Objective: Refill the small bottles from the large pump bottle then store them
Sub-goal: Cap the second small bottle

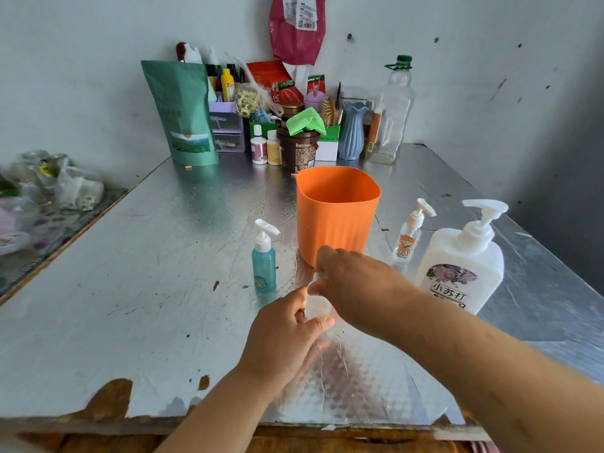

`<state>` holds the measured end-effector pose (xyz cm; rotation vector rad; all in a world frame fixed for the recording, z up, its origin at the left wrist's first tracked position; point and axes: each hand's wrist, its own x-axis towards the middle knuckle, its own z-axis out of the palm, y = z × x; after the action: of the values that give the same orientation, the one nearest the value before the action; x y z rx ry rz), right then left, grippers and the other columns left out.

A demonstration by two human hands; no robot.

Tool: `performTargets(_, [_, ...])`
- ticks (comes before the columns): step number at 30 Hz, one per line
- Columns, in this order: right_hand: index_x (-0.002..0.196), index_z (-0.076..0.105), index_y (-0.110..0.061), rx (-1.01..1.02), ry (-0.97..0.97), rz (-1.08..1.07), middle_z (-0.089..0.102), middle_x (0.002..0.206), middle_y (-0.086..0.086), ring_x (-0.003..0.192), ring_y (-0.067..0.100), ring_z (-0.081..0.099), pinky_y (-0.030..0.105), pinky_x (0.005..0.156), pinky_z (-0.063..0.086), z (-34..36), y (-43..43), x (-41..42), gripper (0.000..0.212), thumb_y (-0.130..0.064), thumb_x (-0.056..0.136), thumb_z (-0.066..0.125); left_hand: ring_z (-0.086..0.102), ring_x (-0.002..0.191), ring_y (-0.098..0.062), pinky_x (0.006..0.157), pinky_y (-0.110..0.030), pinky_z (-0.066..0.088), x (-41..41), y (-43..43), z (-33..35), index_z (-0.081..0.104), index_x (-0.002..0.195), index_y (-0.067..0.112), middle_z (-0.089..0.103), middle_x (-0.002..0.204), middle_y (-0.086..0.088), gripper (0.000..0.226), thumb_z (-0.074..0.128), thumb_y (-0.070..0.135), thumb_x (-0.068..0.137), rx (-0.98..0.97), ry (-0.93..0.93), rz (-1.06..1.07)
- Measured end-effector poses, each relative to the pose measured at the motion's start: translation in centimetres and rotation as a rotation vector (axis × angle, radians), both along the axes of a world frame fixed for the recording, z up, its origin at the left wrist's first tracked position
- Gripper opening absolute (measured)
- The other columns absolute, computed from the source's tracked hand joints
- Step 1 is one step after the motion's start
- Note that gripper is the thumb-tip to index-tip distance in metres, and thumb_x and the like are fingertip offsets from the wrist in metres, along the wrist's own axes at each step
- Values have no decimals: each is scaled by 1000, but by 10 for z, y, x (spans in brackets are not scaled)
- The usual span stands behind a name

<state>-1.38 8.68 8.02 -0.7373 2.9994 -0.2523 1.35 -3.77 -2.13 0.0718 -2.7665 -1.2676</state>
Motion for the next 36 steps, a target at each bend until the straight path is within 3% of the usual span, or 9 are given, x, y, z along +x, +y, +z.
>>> performTargets(6, [112,44,-20,-72,-63,-41,59,111,-4,88,13,49,25,67,33,0,-1,-1,28,-44,96,44,57,94,2,72,3,27,-1,1,-1,58,120,30,66,104,18,39,62,51,88,-24,-1,11])
performTargets(10, [116,48,-23,-196,-89,-75,59,115,-5,87,13,48,24,70,34,-6,0,0,31,-46,94,47,60,105,-1,80,-5,35,1,2,0,52,127,33,65,114,17,45,61,55,88,-42,6,9])
performTargets(13, [130,42,-27,-320,-73,-141,54,126,-6,108,17,55,29,85,43,-22,5,3,45,-52,93,44,59,101,0,82,-8,37,0,0,-2,53,116,33,64,110,19,36,61,53,88,22,-9,25])
performTargets(15, [133,38,-27,-401,-61,-186,54,125,-5,110,17,55,33,90,45,-30,13,6,48,-53,93,41,62,102,0,85,-14,46,0,-4,-3,55,112,33,66,109,20,32,66,50,86,128,0,22])
performTargets(19, [126,45,-26,-420,-93,-261,53,105,-7,89,12,56,34,86,48,-48,32,4,38,-47,94,42,64,88,1,76,-23,53,4,-23,3,59,105,32,68,95,19,30,75,40,81,204,48,166])
performTargets(22, [124,45,-28,-378,-109,-294,54,110,-6,88,12,58,35,87,49,-61,39,-1,34,-43,94,45,63,78,-5,64,-25,49,6,-43,11,62,95,27,67,83,12,19,75,32,82,178,133,320])
performTargets(27, [120,52,-27,-369,-111,-314,56,101,-9,84,10,55,24,75,43,-80,43,-6,29,-38,94,47,61,83,-20,70,-33,46,-2,-64,11,57,93,23,62,83,9,18,71,31,86,145,93,483])
performTargets(31, [114,55,-31,-355,-38,-323,54,91,-14,79,7,54,22,68,39,-89,45,-7,22,-37,94,48,62,90,-24,74,-33,46,-8,-66,6,59,103,22,63,90,5,21,71,28,87,123,74,485])
performTargets(36, [111,56,-33,-364,18,-317,55,89,-16,76,5,52,19,59,37,-94,48,-8,19,-36,94,48,58,111,-24,89,-35,47,-10,-61,2,50,134,17,60,120,-2,61,78,26,80,156,111,497])
